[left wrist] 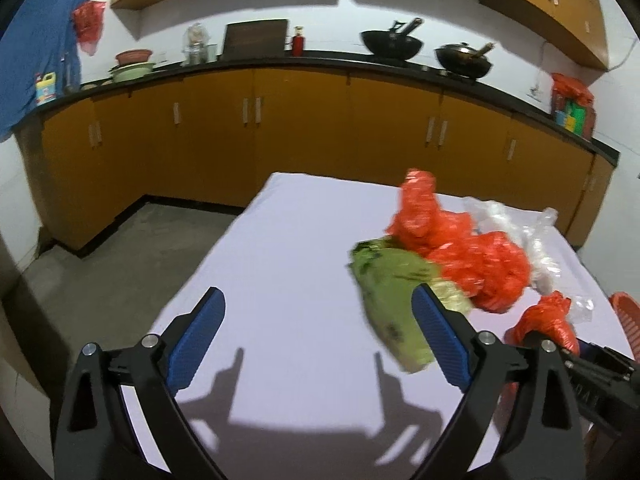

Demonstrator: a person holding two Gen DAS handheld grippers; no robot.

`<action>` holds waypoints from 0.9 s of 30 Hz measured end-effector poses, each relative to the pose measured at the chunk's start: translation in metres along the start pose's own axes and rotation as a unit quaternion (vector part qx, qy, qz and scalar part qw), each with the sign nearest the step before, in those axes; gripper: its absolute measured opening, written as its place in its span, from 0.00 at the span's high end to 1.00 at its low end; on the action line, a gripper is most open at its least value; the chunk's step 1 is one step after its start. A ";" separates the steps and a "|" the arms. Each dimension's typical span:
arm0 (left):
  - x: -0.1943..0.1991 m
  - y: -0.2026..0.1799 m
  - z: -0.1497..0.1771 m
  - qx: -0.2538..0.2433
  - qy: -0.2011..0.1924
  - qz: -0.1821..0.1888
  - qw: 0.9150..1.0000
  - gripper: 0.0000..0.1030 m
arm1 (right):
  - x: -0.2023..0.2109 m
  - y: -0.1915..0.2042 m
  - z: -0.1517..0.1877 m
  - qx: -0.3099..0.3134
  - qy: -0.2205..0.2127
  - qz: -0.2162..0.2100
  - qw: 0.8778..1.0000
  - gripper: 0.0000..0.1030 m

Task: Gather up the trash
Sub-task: 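Grasp the red bag with the right tool while the left tool grasps the olive-green bag, then carry both bags over the basket and open both tools to drop them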

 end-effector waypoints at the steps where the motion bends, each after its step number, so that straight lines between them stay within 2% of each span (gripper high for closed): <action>1: 0.001 -0.007 -0.001 -0.004 -0.002 0.005 1.000 0.06 | 0.003 -0.001 0.000 0.002 -0.003 0.000 1.000 0.51; 7: -0.012 -0.042 -0.002 -0.032 0.008 0.020 0.999 0.02 | 0.025 -0.014 0.003 -0.001 -0.015 0.003 1.000 0.51; 10: -0.030 -0.050 0.005 -0.050 0.036 0.006 0.998 0.02 | 0.035 -0.023 0.002 -0.002 -0.019 0.007 1.000 0.51; 12: -0.040 -0.050 0.005 -0.045 0.053 0.006 0.998 0.05 | 0.039 -0.028 0.001 -0.001 -0.020 0.008 1.000 0.51; 15: -0.048 -0.045 0.004 -0.029 0.069 0.005 0.997 0.19 | 0.042 -0.035 0.001 -0.004 -0.022 0.011 1.000 0.50; 17: -0.055 -0.042 0.007 -0.022 0.087 0.009 0.996 0.36 | 0.043 -0.038 0.002 -0.007 -0.021 0.011 1.000 0.50; 18: -0.059 -0.040 0.010 -0.019 0.098 0.010 0.995 0.41 | 0.043 -0.038 0.002 -0.007 -0.021 0.011 1.000 0.50; 19: -0.062 -0.039 0.013 -0.017 0.105 0.010 0.994 0.53 | 0.043 -0.039 0.003 -0.007 -0.021 0.011 1.000 0.50; 20: -0.065 -0.038 0.015 -0.016 0.112 0.011 0.993 0.70 | 0.043 -0.039 0.003 -0.007 -0.021 0.011 1.000 0.50; 22: -0.068 -0.034 0.019 -0.003 0.126 0.021 0.992 0.87 | 0.044 -0.039 0.004 -0.007 -0.021 0.011 1.000 0.50; 23: -0.067 -0.033 0.019 0.001 0.125 0.022 0.992 0.91 | 0.043 -0.039 0.003 -0.008 -0.022 0.012 1.000 0.50; 27: -0.056 -0.024 0.018 0.001 0.112 0.023 0.993 0.94 | 0.047 -0.041 0.004 -0.010 -0.024 0.011 1.000 0.50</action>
Point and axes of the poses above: each gripper's, at about its wrist camera, not at the fingertips, and x roughly against the way its jaws point, y to its left, z to its underside, the point moved 9 cm from there along -x, roughly the way its jaws point, and after that the axes turned 4 degrees about -z, right-handed, at the moved point
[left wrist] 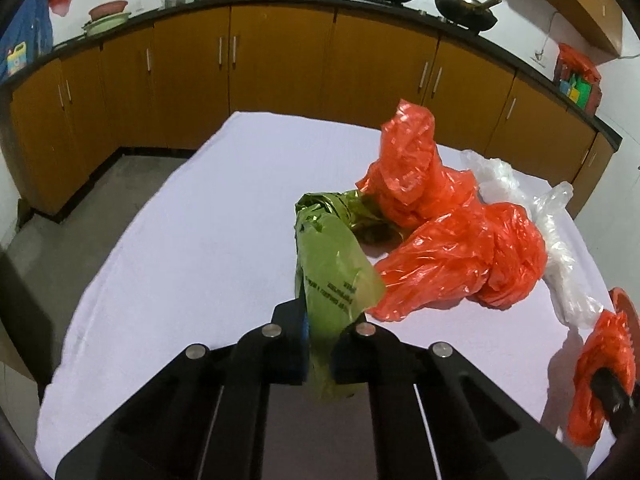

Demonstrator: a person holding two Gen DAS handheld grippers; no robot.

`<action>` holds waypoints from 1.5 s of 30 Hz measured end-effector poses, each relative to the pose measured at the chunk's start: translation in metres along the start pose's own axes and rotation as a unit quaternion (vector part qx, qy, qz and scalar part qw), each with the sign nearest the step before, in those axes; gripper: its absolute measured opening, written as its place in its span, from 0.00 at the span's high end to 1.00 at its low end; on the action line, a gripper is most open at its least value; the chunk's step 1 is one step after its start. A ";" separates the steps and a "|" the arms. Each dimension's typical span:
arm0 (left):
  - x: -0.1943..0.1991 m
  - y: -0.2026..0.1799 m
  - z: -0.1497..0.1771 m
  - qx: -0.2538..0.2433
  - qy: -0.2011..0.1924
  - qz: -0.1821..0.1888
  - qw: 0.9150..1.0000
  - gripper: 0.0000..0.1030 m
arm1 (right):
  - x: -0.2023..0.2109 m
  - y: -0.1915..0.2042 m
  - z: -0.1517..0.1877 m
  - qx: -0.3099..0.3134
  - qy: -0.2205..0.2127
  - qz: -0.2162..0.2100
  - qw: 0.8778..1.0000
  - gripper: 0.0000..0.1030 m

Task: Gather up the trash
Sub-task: 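Carry both bags over the basket and open both tools to drop them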

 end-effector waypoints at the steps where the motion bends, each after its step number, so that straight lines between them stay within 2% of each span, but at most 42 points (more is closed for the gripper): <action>1: 0.004 0.004 0.001 -0.002 -0.003 -0.001 1.000 0.94 | 0.001 -0.001 0.000 -0.001 -0.001 0.000 1.000 0.50; 11: 0.046 0.034 0.000 -0.002 -0.039 -0.011 0.999 0.95 | 0.014 0.001 -0.004 0.002 -0.009 -0.009 1.000 0.50; 18: 0.086 0.027 -0.012 -0.016 -0.087 -0.007 0.996 0.95 | 0.031 0.001 -0.008 0.004 -0.022 -0.013 1.000 0.50; 24: 0.117 0.014 -0.018 -0.019 -0.114 0.013 0.993 0.95 | 0.049 -0.009 -0.014 -0.002 -0.037 -0.013 0.999 0.50; 35: 0.142 -0.055 -0.021 -0.059 -0.131 0.067 0.987 0.95 | 0.082 -0.041 -0.023 -0.013 -0.065 0.007 0.998 0.51; 45: 0.140 -0.137 -0.006 -0.094 -0.112 0.128 0.981 0.95 | 0.113 -0.095 -0.029 -0.028 -0.089 0.053 0.994 0.51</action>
Point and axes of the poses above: each gripper's, at about its wrist camera, not at the fingertips, and x roughly against the way its jaws point, y to its left, z to its underside, the point moved 9 cm from there along -x, roughly the way its jaws point, and after that the axes turned 4 degrees about -z, right-handed, at the moved point
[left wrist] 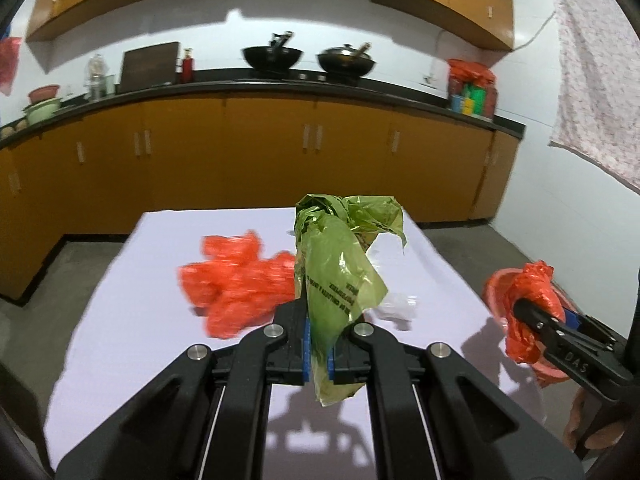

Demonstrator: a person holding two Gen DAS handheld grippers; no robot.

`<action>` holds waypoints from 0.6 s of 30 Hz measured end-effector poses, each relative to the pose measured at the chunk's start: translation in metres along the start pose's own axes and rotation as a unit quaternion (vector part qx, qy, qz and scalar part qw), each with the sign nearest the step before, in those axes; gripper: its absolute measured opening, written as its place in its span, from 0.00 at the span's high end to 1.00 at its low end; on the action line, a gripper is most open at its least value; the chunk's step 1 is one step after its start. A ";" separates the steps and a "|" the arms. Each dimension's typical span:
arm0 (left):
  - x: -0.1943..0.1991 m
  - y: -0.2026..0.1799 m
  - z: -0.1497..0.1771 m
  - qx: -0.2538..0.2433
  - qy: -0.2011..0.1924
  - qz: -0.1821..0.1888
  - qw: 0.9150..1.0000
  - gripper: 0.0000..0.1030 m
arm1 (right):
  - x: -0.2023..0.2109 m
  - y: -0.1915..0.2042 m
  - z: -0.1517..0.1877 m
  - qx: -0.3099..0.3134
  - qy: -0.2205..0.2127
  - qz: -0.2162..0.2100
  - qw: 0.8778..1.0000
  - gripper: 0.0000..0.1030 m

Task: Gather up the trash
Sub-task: 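Carry both bags over the basket and open both tools to drop them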

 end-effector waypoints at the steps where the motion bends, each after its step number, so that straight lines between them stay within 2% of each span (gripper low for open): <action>1: 0.000 -0.007 0.001 -0.001 0.001 0.005 1.000 0.95 | 0.002 -0.008 -0.001 -0.003 -0.001 0.006 1.000 0.51; 8: -0.008 -0.066 0.005 -0.019 0.008 0.050 0.999 0.95 | 0.019 -0.064 -0.003 -0.019 -0.011 0.049 0.999 0.51; 18: -0.016 -0.152 0.013 -0.051 0.022 0.117 0.992 0.95 | 0.048 -0.146 -0.004 -0.048 -0.025 0.109 0.993 0.51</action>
Point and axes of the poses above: each gripper's, at about its wrist camera, not at the fingertips, and x roughly against the way its jaws point, y to its left, z to its underside, the point moved 9 cm from there along -x, roughly the way its jaws point, and after that the axes turned 4 degrees about -z, right-handed, at the moved point
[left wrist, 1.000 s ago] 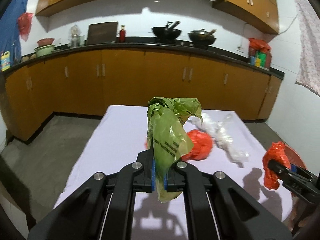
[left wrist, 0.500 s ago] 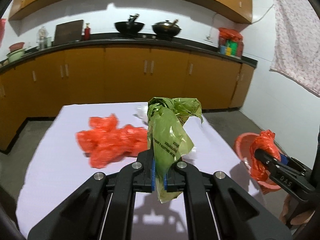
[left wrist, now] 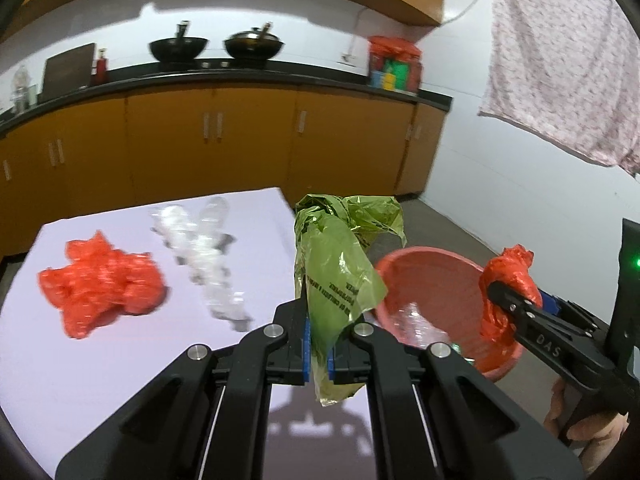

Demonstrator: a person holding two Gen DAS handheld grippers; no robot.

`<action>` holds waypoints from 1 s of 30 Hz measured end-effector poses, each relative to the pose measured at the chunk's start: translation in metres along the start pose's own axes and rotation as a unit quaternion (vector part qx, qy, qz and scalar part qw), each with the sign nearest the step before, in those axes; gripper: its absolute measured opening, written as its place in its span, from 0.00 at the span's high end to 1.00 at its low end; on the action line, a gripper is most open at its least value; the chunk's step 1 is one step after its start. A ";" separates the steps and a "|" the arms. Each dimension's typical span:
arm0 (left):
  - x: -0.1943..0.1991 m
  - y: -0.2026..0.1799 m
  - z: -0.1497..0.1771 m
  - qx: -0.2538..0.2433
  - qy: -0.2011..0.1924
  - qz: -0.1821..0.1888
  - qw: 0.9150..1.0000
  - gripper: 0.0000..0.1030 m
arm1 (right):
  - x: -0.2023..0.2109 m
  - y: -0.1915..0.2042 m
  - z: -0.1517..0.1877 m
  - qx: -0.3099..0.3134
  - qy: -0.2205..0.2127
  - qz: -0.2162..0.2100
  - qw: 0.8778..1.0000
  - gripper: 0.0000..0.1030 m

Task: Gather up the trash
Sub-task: 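Carry both bags over the basket and open both tools to drop them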

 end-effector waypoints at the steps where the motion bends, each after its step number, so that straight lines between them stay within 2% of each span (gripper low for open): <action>1: -0.003 -0.008 0.001 -0.003 0.003 0.007 1.000 0.95 | 0.001 -0.006 -0.001 -0.002 -0.001 0.004 1.000 0.51; 9: -0.017 -0.044 0.007 -0.017 0.019 0.033 0.999 0.95 | 0.002 -0.035 -0.003 -0.011 -0.006 0.022 1.000 0.51; 30: -0.070 -0.109 0.026 -0.040 0.071 0.062 0.995 0.95 | -0.020 -0.087 -0.010 -0.055 -0.005 0.040 0.998 0.51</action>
Point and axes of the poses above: each gripper's, at about its wrist camera, not at the fingertips, and x roughly against the way its jaws point, y to its left, z to its underside, the point moved 9 cm from there along -x, roughly the way its jaws point, and after that the axes turned 4 degrees about -z, right-handed, at the moved point
